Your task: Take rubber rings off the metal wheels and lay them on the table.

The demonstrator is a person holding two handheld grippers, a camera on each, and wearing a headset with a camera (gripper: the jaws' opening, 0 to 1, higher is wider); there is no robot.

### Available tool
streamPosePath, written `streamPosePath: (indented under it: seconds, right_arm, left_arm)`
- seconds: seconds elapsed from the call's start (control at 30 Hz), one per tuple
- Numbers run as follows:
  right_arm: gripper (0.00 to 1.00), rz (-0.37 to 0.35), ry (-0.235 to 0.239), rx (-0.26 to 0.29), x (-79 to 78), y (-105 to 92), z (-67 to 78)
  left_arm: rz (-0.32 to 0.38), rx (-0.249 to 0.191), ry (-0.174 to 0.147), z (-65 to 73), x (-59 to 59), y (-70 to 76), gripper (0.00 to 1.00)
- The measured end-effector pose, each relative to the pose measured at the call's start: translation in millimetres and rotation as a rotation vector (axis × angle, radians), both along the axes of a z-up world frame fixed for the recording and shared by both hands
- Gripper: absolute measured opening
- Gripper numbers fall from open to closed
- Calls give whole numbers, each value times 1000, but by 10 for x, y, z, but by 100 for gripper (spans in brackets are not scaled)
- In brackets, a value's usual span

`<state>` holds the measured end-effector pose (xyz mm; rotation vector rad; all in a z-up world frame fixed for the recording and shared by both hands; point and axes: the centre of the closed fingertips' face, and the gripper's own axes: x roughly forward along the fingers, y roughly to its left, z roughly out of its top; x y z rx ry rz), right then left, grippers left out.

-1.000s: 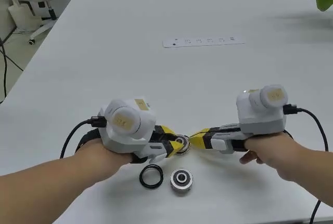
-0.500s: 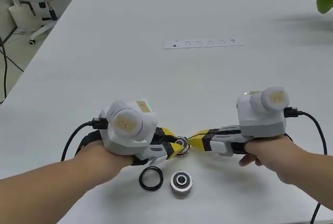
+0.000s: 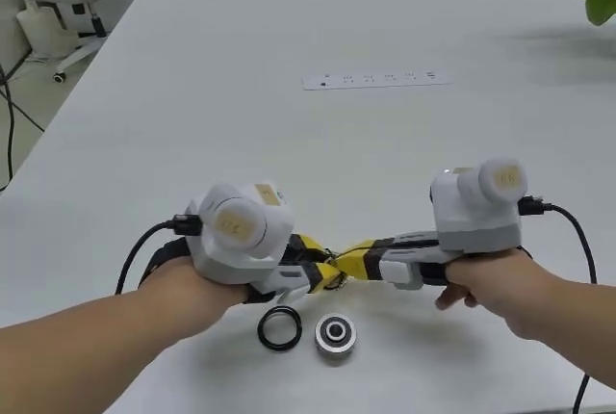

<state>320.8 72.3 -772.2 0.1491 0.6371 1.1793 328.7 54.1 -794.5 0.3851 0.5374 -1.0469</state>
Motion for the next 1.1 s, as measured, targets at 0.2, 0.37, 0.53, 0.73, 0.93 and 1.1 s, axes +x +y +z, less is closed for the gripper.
streamPosePath:
  seconds: [0.2, 0.37, 0.53, 0.73, 0.93, 1.1]
  right_arm:
    - [0, -10, -5, -19, 11, -89, -63]
    - [0, -35, 6, -9, 48, -158, -59]
    - [0, -36, 13, -9, 23, -150, -71]
    - [0, -30, 19, -2, 2, -128, -61]
    - [0, -31, 21, 0, -2, -124, -53]
    - [0, -36, 22, 7, 7, -129, -34]
  left_arm:
    - [2, -5, 0, -3, 2, 0, 13]
    - [11, -12, 8, -1, 7, 2, 13]
    - [-2, -20, 17, 2, -6, -6, 14]
    - [-7, -21, 30, 6, -15, -3, 14]
    - [-28, -24, 26, 42, -41, -14, 18]
    - [-36, -35, 20, 102, -64, -16, 21]
